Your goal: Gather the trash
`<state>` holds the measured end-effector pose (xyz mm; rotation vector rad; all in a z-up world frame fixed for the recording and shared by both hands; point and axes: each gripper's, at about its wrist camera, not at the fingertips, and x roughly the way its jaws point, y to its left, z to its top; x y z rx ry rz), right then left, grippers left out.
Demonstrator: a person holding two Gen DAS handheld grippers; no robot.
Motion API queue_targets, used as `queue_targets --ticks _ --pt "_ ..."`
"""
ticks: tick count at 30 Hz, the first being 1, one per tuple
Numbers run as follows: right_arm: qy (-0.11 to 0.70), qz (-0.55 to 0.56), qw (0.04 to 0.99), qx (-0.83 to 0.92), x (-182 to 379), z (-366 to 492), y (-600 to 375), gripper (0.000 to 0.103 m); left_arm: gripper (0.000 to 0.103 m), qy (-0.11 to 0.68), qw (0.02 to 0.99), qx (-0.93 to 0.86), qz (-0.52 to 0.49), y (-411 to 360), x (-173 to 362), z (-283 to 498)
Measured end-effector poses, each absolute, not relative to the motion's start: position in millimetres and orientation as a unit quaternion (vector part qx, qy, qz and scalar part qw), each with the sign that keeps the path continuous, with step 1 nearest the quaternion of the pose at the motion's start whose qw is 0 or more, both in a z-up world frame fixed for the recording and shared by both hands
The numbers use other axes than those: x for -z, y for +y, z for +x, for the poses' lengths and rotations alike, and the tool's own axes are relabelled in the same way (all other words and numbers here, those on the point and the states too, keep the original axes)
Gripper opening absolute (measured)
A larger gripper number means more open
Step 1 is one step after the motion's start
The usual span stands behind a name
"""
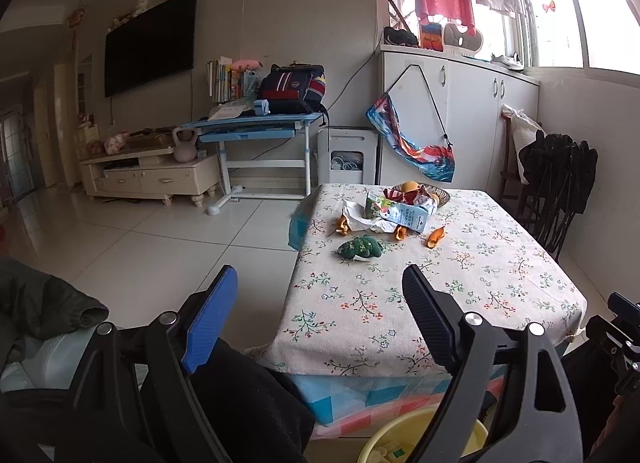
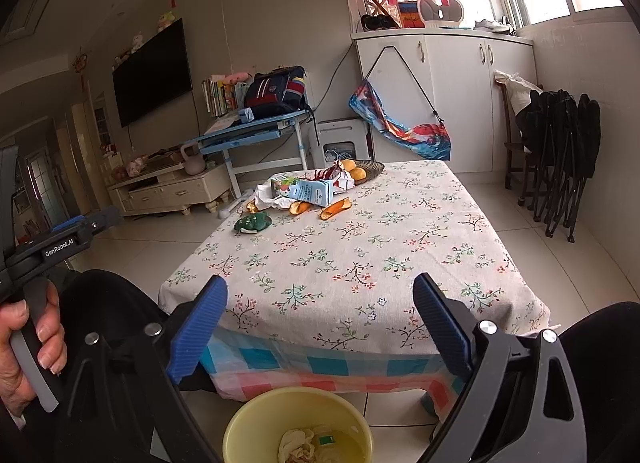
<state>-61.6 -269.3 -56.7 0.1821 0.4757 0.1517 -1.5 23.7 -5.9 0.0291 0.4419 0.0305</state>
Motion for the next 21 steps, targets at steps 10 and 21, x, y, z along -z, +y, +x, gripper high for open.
queue_targets --ticks 10,21 --pt "0.233 0.086 0.966 -0.075 55.5 -60.9 -268.4 0.092 0.084 0.208 0.978 -0.020 0.016 25.4 -0.8 -5.1" --pt "0.232 0.085 0.966 -0.075 54.2 -60.0 -267.7 0.092 0.085 0.201 0.979 -0.025 0.017 27.7 -5.5 -6.1"
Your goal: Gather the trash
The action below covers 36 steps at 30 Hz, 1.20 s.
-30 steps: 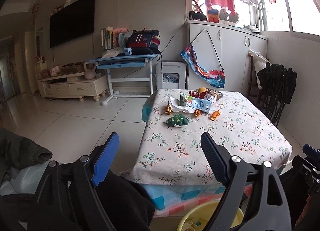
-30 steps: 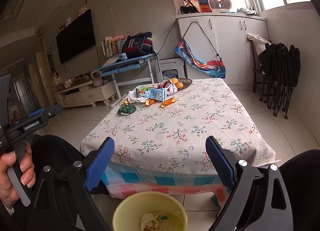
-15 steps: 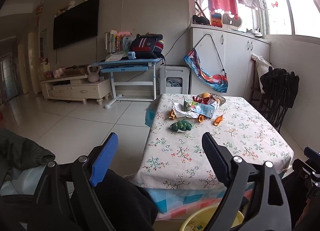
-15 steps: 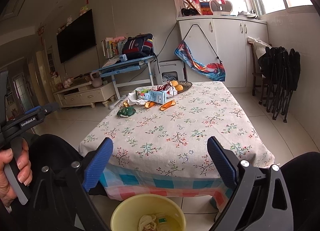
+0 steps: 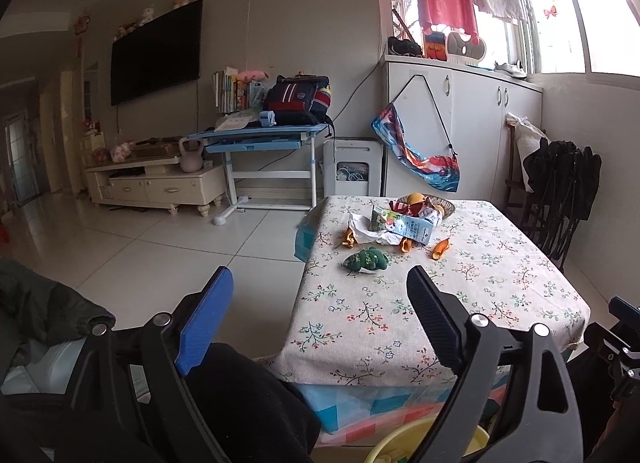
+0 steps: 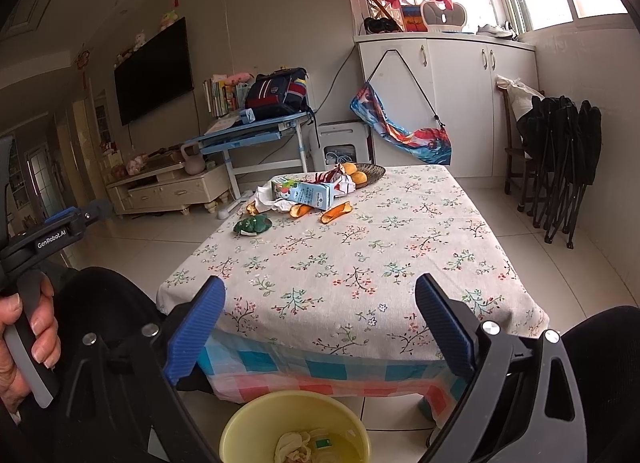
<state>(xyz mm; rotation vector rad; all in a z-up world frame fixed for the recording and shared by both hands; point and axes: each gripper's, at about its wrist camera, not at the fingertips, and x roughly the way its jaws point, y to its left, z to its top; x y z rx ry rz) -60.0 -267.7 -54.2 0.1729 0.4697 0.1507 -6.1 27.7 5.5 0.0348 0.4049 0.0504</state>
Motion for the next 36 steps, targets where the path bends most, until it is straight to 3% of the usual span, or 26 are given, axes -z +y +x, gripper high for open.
queue_targets --ticks 36 --pt "0.247 0.099 0.958 -0.104 50.9 -37.7 -274.3 0.092 0.086 0.232 0.973 -0.007 0.018 26.3 2.2 3.8"
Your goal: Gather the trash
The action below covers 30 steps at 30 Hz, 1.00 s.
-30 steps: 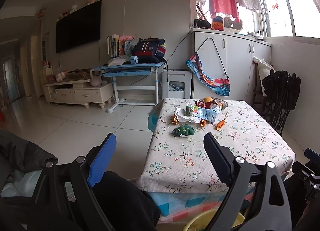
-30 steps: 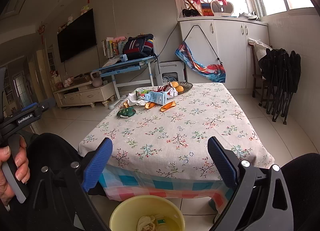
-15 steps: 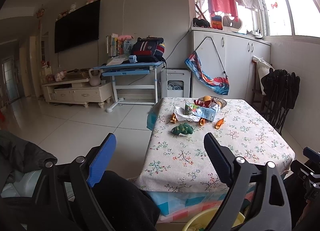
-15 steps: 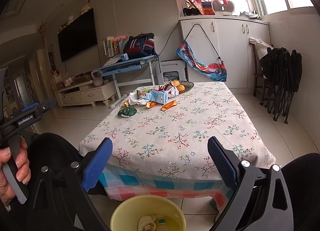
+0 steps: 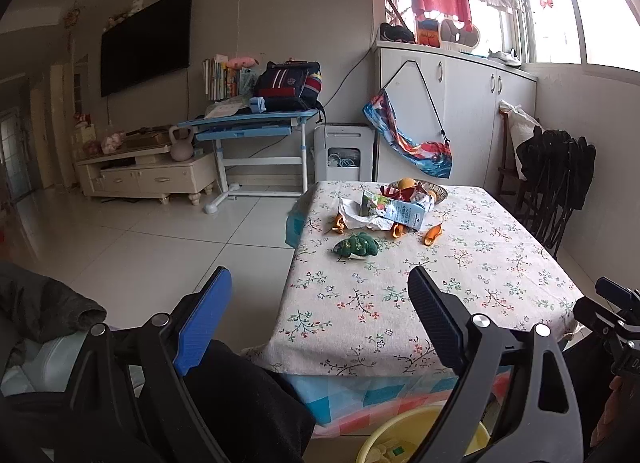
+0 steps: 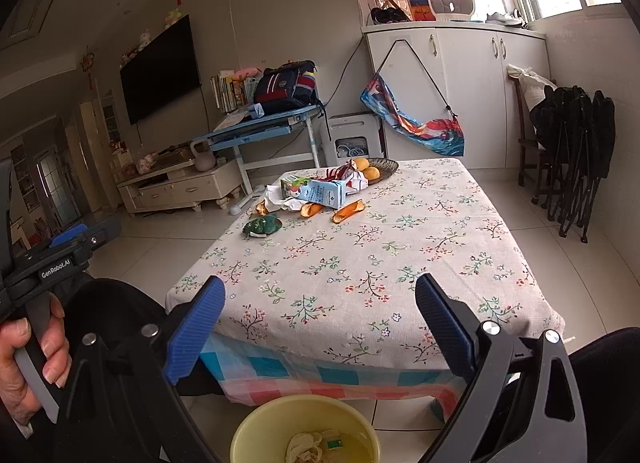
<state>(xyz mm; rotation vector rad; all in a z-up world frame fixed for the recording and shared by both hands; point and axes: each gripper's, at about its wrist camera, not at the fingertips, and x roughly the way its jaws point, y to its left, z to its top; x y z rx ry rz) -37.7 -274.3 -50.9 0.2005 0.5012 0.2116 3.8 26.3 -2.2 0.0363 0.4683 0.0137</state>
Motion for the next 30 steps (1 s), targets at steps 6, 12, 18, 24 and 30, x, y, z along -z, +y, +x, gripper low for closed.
queue_targets --ticks 6,12,18,24,30 --pt "0.257 0.097 0.953 -0.129 51.1 -13.9 -266.4 0.092 0.086 0.259 0.966 0.005 0.014 24.6 12.3 23.3" --pt "0.284 0.108 0.942 -0.145 56.6 25.0 -265.7 0.092 0.086 0.300 0.953 0.024 -0.026 26.1 24.4 64.4" --pt "0.327 0.111 0.927 -0.146 69.9 85.4 -262.9 0.091 0.086 0.337 0.940 0.056 -0.021 13.8 38.0 125.8" --pt "0.377 0.130 0.908 -0.132 98.1 156.8 -260.5 0.078 0.086 0.388 0.919 0.074 -0.021 6.1 58.0 200.0" --pt "0.408 0.141 0.895 -0.112 122.8 211.2 -255.6 0.073 0.086 0.434 0.898 0.064 0.020 -0.6 90.4 259.7"
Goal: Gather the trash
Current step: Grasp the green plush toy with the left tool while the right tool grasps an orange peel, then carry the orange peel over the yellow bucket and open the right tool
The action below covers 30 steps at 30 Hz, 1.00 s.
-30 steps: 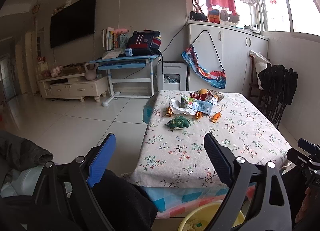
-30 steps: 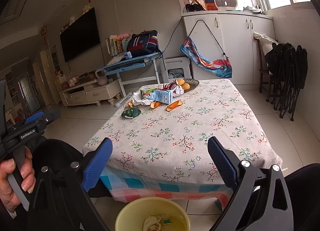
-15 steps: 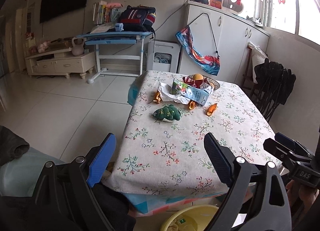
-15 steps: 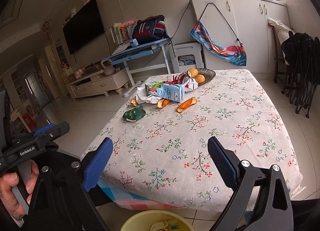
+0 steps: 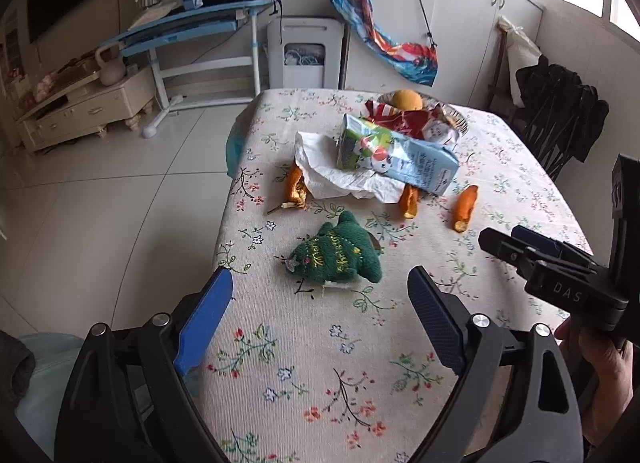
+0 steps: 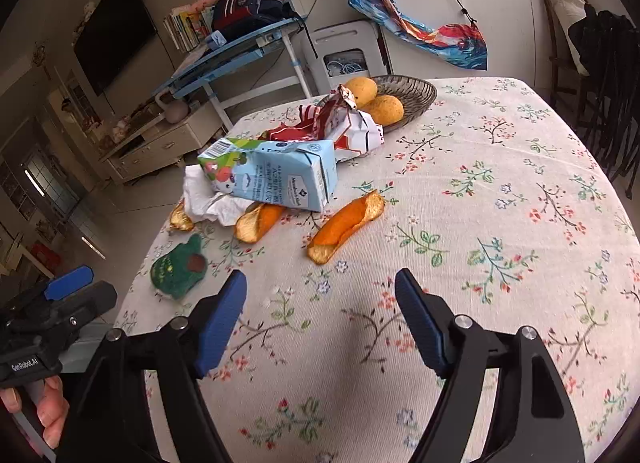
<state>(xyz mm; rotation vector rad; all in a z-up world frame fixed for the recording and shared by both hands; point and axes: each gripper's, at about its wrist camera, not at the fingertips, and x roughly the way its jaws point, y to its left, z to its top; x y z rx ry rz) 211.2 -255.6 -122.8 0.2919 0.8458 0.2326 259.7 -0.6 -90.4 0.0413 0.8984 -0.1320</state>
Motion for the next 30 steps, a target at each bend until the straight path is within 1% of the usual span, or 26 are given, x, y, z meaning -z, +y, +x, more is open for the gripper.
queue_targets --ticks 2,4,6,7,8,9,10,11,12,13,14,15,16,18,21,30 --pt "0.415 0.140 0.893 -0.107 127.8 225.3 -253.4 0.072 0.084 0.447 0.892 0.056 0.032 -3.1 102.0 274.3" --pt "0.426 0.150 0.885 -0.108 131.1 235.8 -252.6 0.069 0.082 0.458 0.886 0.053 0.042 -7.9 110.9 285.3" --pt "0.430 0.128 0.888 -0.099 129.7 243.0 -247.6 0.069 0.082 0.462 0.883 0.053 0.057 -14.2 116.3 293.0" --pt "0.435 0.120 0.887 -0.100 130.2 245.7 -244.7 0.065 0.081 0.464 0.881 0.056 0.064 -18.1 118.8 296.3" --pt "0.439 0.113 0.886 -0.099 131.3 247.5 -242.2 0.061 0.078 0.468 0.879 0.061 0.069 -22.1 121.1 299.6" --pt "0.440 0.104 0.887 -0.096 131.6 248.1 -240.6 0.060 0.072 0.471 0.877 0.067 0.070 -25.0 122.6 301.4" --pt "0.440 0.100 0.887 -0.096 131.3 247.9 -240.8 0.053 0.068 0.476 0.874 0.075 0.066 -26.9 125.0 303.2" --pt "0.442 0.097 0.887 -0.097 131.9 247.8 -240.9 0.044 0.060 0.483 0.870 0.085 0.059 -28.0 127.7 305.1" --pt "0.442 0.092 0.887 -0.095 132.3 248.6 -241.8 0.040 0.056 0.486 0.867 0.090 0.054 -29.2 129.1 305.6" --pt "0.444 0.090 0.887 -0.096 132.9 248.7 -243.3 0.031 0.054 0.484 0.868 0.091 0.056 -30.7 128.7 304.9" --pt "0.445 0.084 0.886 -0.096 133.1 248.9 -244.2 0.021 0.049 0.483 0.869 0.094 0.060 -32.1 128.1 303.7" --pt "0.447 0.080 0.886 -0.098 133.3 250.2 -244.9 0.019 0.044 0.480 0.870 0.098 0.060 -33.3 126.7 302.2" --pt "0.447 0.077 0.885 -0.101 133.1 249.4 -245.7 0.018 0.042 0.478 0.871 0.100 0.056 -32.2 125.3 300.0" --pt "0.448 0.073 0.885 -0.107 132.1 246.9 -247.1 0.017 0.030 0.477 0.872 0.106 0.035 -27.1 121.7 297.5" --pt "0.444 0.077 0.885 -0.118 128.2 235.9 -248.9 0.015 0.024 0.477 0.871 0.115 0.009 -19.6 118.2 289.3" --pt "0.425 0.132 0.884 -0.143 113.0 186.8 -268.3 0.015 0.023 0.443 0.885 0.140 -0.001 -23.0 101.0 248.1"
